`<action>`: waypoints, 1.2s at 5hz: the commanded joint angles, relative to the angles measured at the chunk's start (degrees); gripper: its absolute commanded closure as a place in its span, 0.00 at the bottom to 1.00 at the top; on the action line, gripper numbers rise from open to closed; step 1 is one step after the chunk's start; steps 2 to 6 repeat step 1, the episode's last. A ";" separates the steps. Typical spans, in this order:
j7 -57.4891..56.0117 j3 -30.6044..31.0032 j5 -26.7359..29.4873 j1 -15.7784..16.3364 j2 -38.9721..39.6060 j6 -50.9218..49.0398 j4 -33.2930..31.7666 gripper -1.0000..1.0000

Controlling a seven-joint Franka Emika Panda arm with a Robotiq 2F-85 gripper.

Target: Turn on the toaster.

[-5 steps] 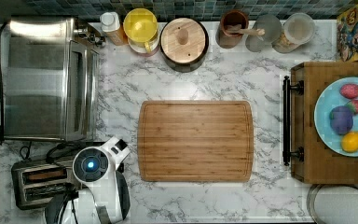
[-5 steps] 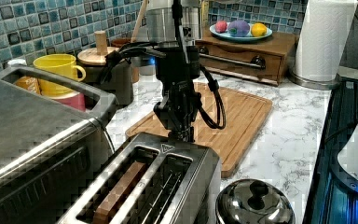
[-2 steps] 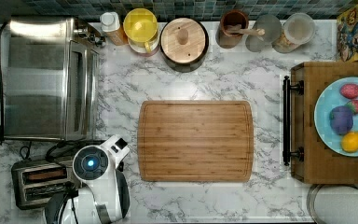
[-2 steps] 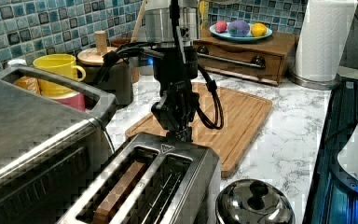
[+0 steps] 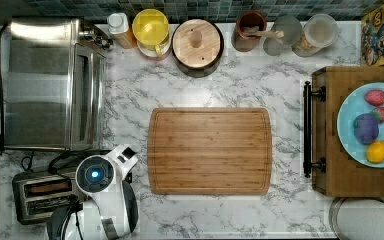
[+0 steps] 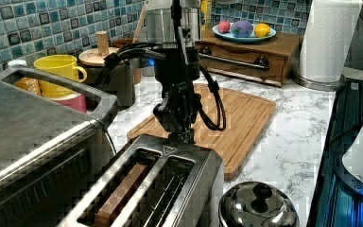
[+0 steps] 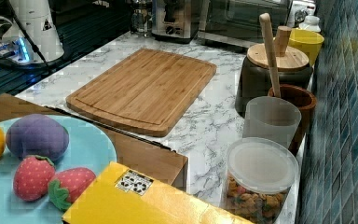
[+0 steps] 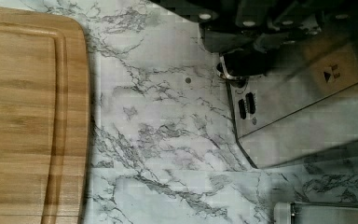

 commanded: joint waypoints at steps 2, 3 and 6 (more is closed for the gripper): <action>4.60 1.82 -1.51 3.21 12.97 8.42 -7.68 1.00; 4.60 1.82 -1.51 3.21 12.97 8.42 -7.68 1.00; 4.60 1.82 -1.51 3.21 12.97 8.42 -7.68 1.00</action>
